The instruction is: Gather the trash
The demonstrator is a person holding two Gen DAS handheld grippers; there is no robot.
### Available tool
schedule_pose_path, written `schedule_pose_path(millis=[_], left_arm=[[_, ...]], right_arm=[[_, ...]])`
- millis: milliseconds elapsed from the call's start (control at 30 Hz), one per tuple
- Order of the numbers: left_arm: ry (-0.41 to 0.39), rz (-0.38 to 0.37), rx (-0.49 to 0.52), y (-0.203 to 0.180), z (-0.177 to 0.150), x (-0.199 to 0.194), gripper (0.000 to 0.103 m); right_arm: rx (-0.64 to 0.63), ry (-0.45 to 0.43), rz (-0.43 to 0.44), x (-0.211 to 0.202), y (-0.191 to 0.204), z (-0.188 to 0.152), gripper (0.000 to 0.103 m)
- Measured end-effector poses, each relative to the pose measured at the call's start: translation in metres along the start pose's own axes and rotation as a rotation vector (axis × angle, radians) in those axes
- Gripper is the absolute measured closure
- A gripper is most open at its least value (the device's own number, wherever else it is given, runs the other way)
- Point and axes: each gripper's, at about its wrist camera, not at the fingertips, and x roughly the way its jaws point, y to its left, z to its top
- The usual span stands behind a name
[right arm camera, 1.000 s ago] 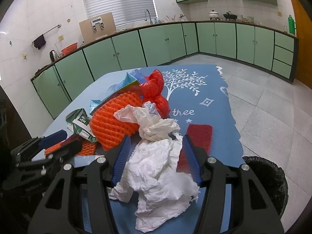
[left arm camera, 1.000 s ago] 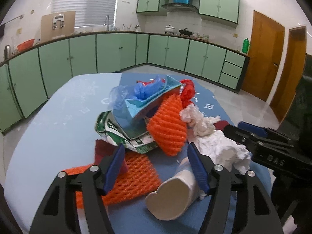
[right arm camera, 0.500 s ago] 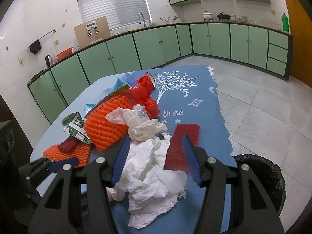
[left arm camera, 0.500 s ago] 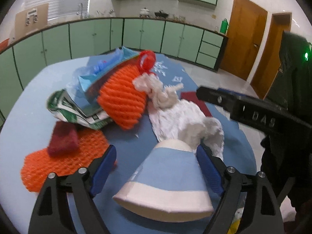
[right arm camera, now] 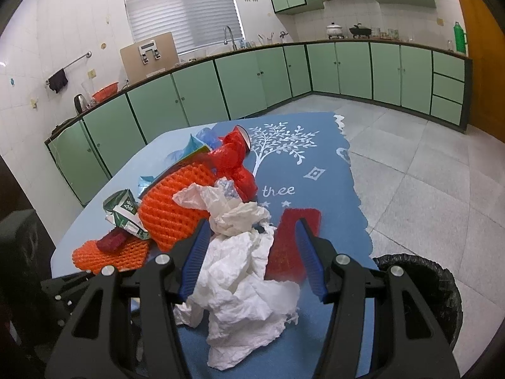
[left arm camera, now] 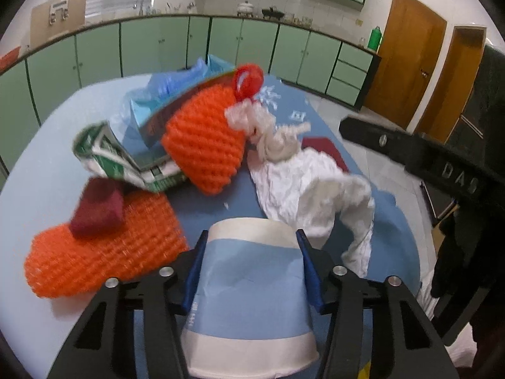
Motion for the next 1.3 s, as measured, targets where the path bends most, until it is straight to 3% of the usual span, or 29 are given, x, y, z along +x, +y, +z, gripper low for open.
schedule_pose_path(millis=[400, 867, 967, 1067, 1167, 1300], left_arm=[[-0.107, 0.082, -0.012, 0.018, 0.036, -0.008, 0.053], [-0.127, 0.142, -0.040, 0.041, 0.053, 0.002, 0.053], [-0.124, 0.150, -0.048, 0.045, 0.055, 0.007, 0.053], [-0.123, 0.154, -0.052, 0.044, 0.053, 0.008, 0.053], [-0.128, 0.157, -0.050, 0.044, 0.054, 0.008, 0.053], [-0.138, 0.159, -0.047, 0.042, 0.054, 0.006, 0.053]], right_arm=[[-0.002, -0.006, 0.011, 0.017, 0.004, 0.009, 0.048], [-0.039, 0.062, 0.043, 0.065, 0.021, 0.013, 0.049], [-0.046, 0.105, 0.049, 0.079, 0.023, 0.013, 0.059], [-0.047, 0.140, 0.057, 0.088, 0.023, 0.013, 0.077], [-0.049, 0.126, 0.096, 0.083, 0.023, 0.015, 0.089], [-0.052, 0.084, 0.121, 0.067, 0.023, 0.021, 0.090]])
